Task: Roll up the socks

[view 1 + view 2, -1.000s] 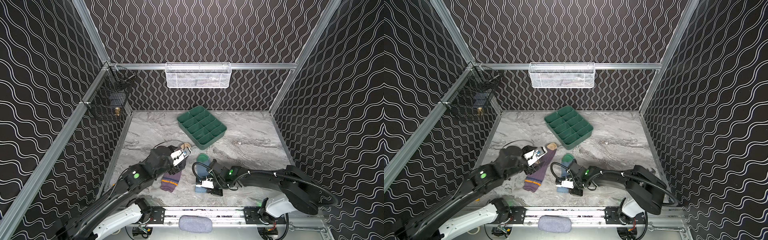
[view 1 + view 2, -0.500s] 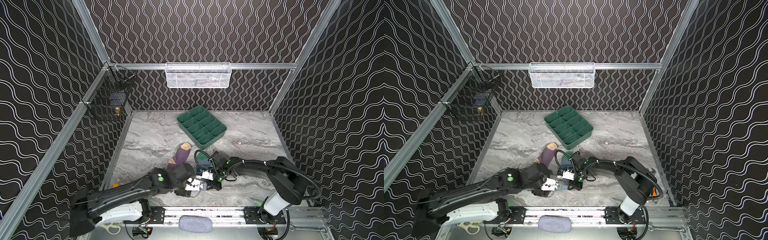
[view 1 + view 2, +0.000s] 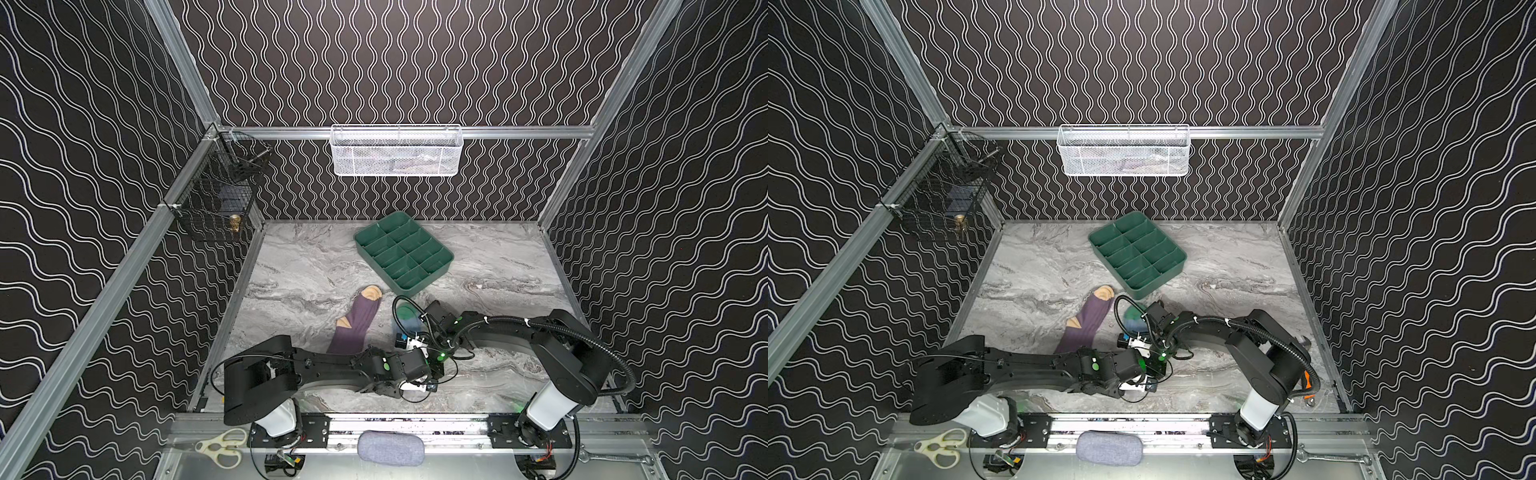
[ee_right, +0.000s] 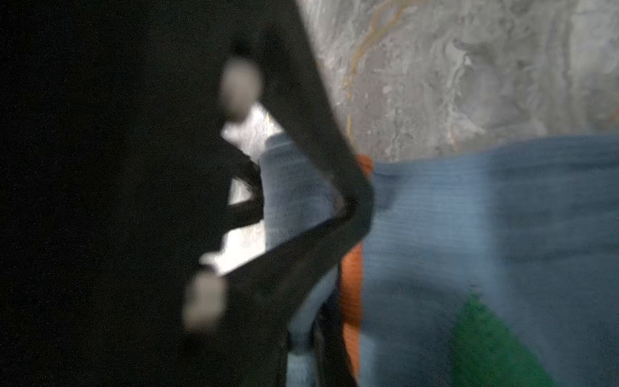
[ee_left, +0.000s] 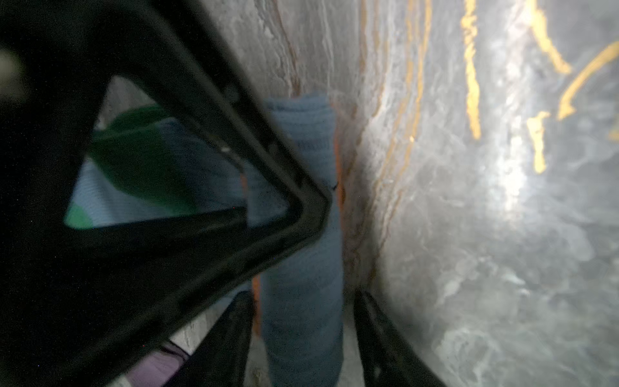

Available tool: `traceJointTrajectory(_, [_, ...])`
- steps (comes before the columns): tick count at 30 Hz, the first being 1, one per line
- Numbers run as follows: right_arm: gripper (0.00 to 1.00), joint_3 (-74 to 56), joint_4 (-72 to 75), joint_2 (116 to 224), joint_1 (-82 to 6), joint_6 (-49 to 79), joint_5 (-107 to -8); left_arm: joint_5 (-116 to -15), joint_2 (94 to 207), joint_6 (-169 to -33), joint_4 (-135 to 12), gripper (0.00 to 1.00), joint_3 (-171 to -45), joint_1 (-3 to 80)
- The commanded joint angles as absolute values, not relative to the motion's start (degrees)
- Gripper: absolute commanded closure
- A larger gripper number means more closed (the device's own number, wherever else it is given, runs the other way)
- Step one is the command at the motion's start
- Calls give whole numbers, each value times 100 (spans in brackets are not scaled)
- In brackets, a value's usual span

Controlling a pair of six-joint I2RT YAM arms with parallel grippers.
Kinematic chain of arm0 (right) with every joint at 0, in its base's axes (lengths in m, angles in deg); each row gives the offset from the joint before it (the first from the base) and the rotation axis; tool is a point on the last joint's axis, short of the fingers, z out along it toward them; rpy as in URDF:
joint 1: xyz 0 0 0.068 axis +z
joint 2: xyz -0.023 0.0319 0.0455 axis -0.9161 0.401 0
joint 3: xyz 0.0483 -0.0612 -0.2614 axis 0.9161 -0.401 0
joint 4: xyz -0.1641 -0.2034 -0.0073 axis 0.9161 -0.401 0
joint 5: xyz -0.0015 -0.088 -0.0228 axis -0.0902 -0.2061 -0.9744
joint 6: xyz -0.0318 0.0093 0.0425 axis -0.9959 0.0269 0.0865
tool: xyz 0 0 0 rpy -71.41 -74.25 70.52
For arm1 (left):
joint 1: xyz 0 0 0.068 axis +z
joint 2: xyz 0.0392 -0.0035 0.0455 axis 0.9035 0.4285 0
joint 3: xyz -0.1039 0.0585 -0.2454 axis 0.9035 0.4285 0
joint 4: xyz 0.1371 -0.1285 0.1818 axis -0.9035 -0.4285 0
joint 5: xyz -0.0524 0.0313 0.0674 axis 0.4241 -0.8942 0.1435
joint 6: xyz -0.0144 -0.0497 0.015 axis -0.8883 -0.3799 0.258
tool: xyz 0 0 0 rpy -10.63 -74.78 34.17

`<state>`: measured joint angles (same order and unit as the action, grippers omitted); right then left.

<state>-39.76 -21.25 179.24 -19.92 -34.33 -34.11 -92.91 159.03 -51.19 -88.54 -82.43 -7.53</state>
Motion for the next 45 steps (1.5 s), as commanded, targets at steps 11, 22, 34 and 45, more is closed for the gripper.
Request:
traceJointTrajectory(11, [80, -4201, -2431, 17648, -2058, -3388, -4799, -8698, 16273, -5767, -8714, 100, -8363, -744])
traceJointTrajectory(22, [42, -4880, -1194, 14975, -2448, -2417, -6350, -7718, 16442, -5674, -9464, 100, -8631, -533])
traceJointTrajectory(34, [40, -5663, -325, 11204, -2647, -1995, -8102, -5249, 17839, -5738, -11516, 100, -10208, 983])
traceJointTrajectory(45, [37, -5933, -1758, 11549, -98, -3541, -8580, -5354, 18662, -5673, -11595, 100, -10736, 1562])
